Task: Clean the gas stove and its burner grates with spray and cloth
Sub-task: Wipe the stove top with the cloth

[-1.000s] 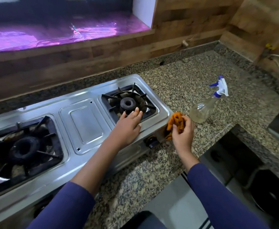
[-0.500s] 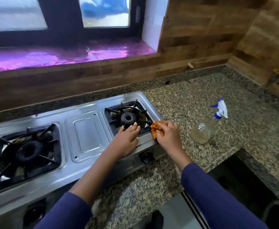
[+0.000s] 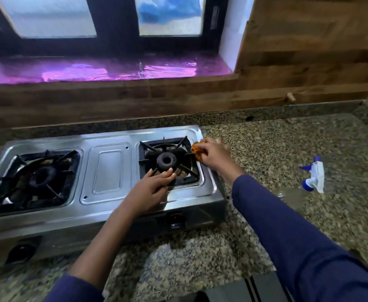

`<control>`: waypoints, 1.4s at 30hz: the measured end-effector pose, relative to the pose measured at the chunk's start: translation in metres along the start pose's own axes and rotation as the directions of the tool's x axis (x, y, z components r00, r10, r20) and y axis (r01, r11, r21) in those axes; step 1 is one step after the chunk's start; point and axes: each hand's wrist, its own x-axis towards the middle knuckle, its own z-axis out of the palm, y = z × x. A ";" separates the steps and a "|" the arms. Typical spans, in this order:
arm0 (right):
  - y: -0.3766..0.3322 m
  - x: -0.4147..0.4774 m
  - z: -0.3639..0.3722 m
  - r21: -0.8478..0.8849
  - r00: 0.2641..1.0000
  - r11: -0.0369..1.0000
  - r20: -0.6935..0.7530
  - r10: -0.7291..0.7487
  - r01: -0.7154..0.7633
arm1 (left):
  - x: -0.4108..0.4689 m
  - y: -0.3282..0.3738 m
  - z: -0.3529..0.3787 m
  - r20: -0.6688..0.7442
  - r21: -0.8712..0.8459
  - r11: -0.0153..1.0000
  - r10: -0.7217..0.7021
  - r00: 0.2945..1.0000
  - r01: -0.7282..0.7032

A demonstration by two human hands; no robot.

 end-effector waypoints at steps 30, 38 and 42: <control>0.117 -0.241 -0.031 0.873 0.826 -0.374 0.444 0.347 -0.312 | 0.053 0.179 0.134 0.158 -0.248 0.969 0.050 0.986 -0.010; 0.126 -0.255 -0.030 0.863 0.813 -0.208 0.503 0.293 -0.460 | 0.057 0.178 0.135 0.134 0.111 0.905 0.396 0.908 -0.411; 0.129 -0.258 -0.036 0.832 0.786 0.039 0.507 0.354 -0.554 | 0.062 0.182 0.119 0.124 -0.088 0.955 0.294 0.948 -0.285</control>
